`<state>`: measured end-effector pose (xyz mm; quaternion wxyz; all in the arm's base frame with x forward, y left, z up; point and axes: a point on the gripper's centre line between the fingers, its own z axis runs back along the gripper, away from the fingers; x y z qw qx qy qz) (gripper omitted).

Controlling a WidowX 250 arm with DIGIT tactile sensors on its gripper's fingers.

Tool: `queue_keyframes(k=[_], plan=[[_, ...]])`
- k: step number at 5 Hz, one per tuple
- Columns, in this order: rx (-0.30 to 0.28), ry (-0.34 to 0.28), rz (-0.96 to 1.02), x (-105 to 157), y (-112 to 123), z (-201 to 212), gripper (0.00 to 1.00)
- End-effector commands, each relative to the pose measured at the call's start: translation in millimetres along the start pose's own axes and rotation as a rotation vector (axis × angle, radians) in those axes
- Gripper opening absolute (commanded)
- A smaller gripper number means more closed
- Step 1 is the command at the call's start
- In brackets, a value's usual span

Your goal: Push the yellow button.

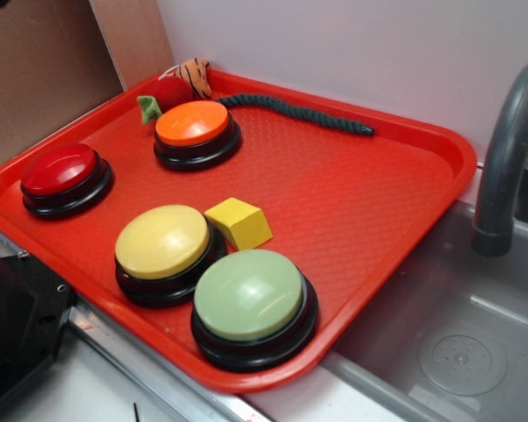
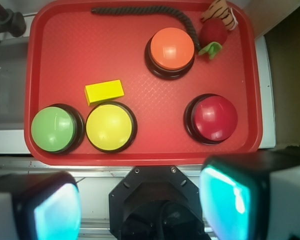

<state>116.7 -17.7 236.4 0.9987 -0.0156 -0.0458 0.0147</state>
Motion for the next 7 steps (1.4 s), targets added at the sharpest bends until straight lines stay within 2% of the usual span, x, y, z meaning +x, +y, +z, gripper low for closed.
queue_keyframes(k=[1,2,3,5,6,7], plan=[[0.000,0.000,0.000,0.0,0.0,0.0,1.00],[-0.121,0.128,-0.184,-2.0,-28.3,-51.0,1.00],[-0.095,0.095,-0.281,-5.3,-39.5,-92.8,1.00],[-0.004,0.075,-0.399,2.5,-48.0,-136.1,1.00],[0.056,0.061,-0.429,11.0,-38.1,-139.3,1.00],[0.080,0.028,-0.447,13.6,-30.2,-147.3,1.00]])
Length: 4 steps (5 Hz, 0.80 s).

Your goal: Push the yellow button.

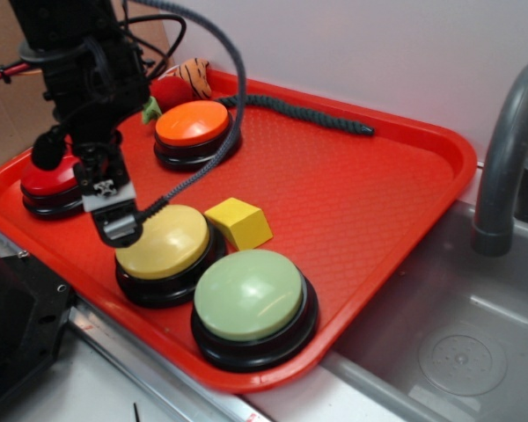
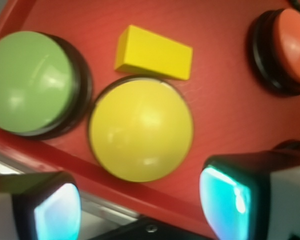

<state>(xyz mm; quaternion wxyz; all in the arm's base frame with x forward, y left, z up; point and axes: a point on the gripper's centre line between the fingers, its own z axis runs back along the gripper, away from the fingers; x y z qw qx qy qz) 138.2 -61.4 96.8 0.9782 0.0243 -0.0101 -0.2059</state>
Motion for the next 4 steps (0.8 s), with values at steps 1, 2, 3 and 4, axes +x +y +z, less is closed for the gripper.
queue_keyframes(k=[1,2,3,4], plan=[[0.013,-0.040,-0.039,10.4,7.5,-28.9,1.00],[-0.012,-0.061,-0.055,8.2,0.6,-41.9,1.00],[-0.021,-0.040,-0.063,9.9,1.6,-49.7,1.00],[-0.022,-0.045,-0.071,11.3,0.7,-46.2,1.00]])
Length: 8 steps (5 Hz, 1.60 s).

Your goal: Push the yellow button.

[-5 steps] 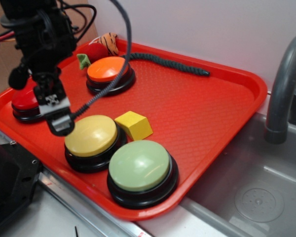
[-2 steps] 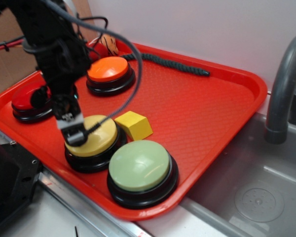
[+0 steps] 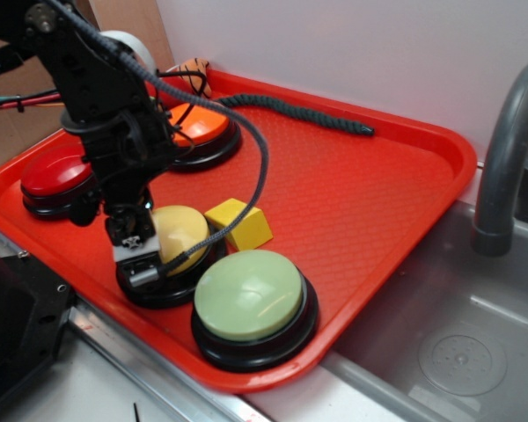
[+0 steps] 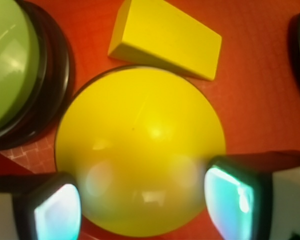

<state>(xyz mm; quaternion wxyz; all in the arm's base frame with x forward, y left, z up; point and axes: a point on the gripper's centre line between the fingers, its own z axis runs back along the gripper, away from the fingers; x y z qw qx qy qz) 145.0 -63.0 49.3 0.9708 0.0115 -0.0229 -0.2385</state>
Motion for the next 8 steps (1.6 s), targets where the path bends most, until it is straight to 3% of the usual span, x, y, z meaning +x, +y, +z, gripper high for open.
queue_keyframes(k=[1,3,4,7,8], plan=[[0.009,-0.022,0.008,6.6,3.4,12.4,1.00],[0.103,-0.025,0.053,9.3,9.7,52.1,1.00],[0.124,0.006,0.070,13.8,8.1,54.8,1.00],[0.110,-0.066,0.075,15.5,3.1,61.2,1.00],[0.110,-0.059,0.138,12.6,1.9,66.2,1.00]])
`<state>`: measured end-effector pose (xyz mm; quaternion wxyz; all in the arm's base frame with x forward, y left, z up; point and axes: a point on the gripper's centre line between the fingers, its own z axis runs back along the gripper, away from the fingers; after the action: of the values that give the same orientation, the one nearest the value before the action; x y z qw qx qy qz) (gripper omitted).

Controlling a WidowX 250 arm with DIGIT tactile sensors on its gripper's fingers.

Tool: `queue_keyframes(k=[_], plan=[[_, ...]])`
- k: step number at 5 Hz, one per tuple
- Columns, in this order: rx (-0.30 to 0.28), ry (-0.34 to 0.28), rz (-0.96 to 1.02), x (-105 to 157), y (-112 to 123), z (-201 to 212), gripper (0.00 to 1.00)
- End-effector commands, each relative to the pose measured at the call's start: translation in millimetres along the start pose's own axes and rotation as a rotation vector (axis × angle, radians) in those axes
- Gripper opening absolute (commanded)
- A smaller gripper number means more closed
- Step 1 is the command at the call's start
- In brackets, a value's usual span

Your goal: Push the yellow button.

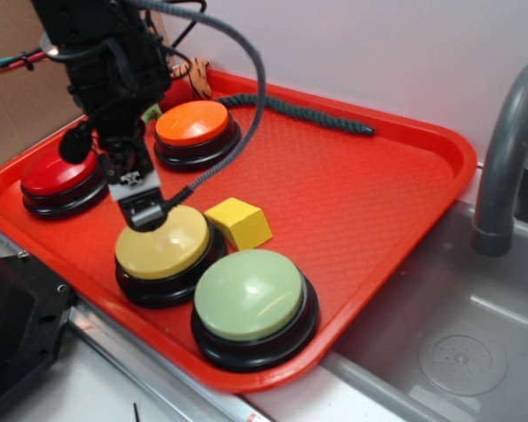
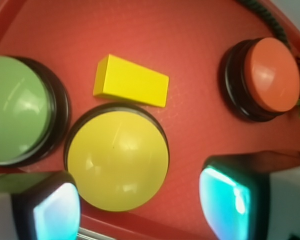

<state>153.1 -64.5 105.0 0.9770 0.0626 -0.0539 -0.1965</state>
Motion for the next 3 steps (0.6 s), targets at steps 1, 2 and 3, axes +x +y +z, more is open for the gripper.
queue_keyframes(k=[1,2,3], plan=[[0.000,0.008,0.110,0.6,-0.9,14.3,1.00],[-0.008,0.036,0.170,-4.5,-0.7,19.0,1.00],[-0.046,0.083,0.238,-8.5,1.4,22.8,1.00]])
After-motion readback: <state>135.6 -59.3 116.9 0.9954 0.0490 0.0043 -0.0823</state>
